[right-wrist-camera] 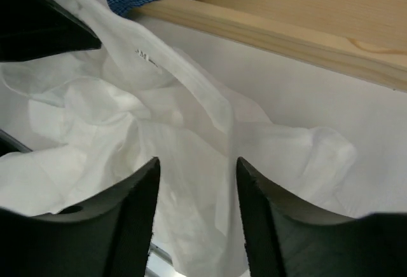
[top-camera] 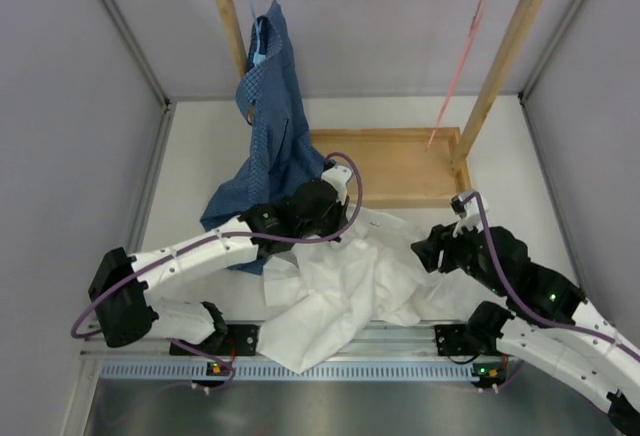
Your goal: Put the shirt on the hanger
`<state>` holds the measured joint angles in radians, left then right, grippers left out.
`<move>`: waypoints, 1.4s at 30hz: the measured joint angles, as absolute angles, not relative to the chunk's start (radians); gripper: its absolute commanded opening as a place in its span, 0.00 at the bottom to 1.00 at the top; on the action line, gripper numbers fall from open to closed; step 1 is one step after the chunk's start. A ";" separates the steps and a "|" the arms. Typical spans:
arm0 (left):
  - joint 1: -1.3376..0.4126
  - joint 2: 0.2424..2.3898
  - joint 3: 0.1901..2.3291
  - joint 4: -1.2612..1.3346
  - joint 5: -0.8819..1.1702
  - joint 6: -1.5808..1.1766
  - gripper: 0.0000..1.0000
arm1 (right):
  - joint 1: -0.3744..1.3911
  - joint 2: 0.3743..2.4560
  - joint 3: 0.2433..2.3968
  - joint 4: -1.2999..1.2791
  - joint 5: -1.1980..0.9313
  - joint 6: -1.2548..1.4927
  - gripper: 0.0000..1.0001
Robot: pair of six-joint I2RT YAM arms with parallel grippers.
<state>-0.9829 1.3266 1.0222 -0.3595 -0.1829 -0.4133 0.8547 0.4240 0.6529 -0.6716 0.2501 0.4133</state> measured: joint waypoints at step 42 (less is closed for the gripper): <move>-0.985 1.155 1.092 -0.389 -0.059 -0.365 0.98 | 0.855 0.825 0.769 -0.314 0.176 0.088 0.00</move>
<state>-0.9848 1.1553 1.0924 -0.3885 -0.0589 -0.3653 0.8555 0.8249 0.7689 -0.3138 0.1757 0.0883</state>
